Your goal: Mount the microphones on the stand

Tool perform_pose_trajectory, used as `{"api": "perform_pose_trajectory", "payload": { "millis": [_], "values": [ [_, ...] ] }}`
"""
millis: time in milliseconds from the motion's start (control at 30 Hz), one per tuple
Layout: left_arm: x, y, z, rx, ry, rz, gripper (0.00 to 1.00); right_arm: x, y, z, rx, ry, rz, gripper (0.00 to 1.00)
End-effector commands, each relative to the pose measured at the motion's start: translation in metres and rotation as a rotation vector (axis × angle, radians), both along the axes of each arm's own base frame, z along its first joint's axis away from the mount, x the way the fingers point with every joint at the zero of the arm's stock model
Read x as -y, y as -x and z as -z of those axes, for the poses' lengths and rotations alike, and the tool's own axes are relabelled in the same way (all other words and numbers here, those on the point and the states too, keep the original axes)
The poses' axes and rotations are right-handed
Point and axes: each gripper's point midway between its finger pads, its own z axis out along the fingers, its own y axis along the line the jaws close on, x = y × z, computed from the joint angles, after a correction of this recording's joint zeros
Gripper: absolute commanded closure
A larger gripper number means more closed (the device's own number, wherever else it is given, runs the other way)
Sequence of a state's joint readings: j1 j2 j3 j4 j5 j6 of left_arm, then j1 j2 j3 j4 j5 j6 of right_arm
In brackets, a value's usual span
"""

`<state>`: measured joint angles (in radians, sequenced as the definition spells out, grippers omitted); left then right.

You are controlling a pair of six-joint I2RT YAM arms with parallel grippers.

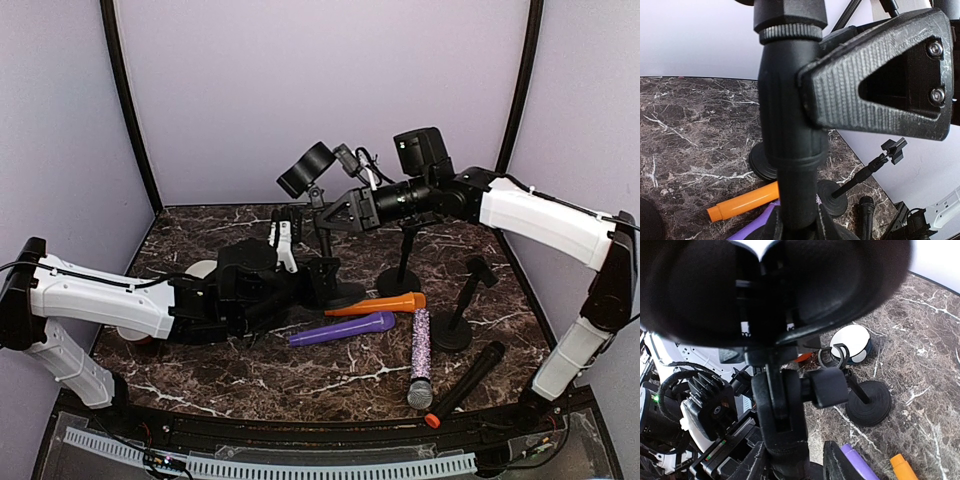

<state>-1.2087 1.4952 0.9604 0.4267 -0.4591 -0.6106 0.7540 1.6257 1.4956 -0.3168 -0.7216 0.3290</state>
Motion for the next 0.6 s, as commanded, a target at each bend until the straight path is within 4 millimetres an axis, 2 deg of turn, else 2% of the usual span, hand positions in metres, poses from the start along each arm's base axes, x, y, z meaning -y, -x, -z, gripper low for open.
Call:
{"api": "perform_pose_trajectory", "payload": {
  "millis": [0,100,167,300,367,400,433,567],
  "values": [
    [0.0,0.003,-0.045,0.076,0.132,0.017,1.0,-0.012,0.005,0.007,-0.034,-0.005,-0.042,0.72],
    [-0.002,0.003,-0.043,0.076,0.125,0.014,1.0,-0.013,0.008,0.004,-0.026,-0.022,-0.068,0.91],
    [-0.004,0.004,-0.043,0.082,0.128,0.013,1.0,-0.013,0.015,0.001,-0.011,-0.042,-0.109,1.0],
    [-0.004,0.013,-0.047,0.151,0.151,0.099,1.0,-0.005,0.036,-0.01,0.032,-0.121,-0.261,1.0],
    [-0.002,0.02,-0.048,0.176,0.191,0.199,1.0,0.009,0.064,-0.027,0.025,-0.238,-0.446,1.0],
    [0.002,0.03,-0.05,0.192,0.229,0.299,1.0,0.017,0.075,-0.033,0.015,-0.292,-0.531,1.0],
    [-0.001,0.036,-0.059,0.23,0.293,0.355,1.0,0.022,0.082,-0.037,0.032,-0.336,-0.588,1.0],
    [-0.002,0.04,-0.055,0.254,0.302,0.437,1.0,0.029,0.091,-0.044,0.026,-0.379,-0.674,1.0]
  ]
}}
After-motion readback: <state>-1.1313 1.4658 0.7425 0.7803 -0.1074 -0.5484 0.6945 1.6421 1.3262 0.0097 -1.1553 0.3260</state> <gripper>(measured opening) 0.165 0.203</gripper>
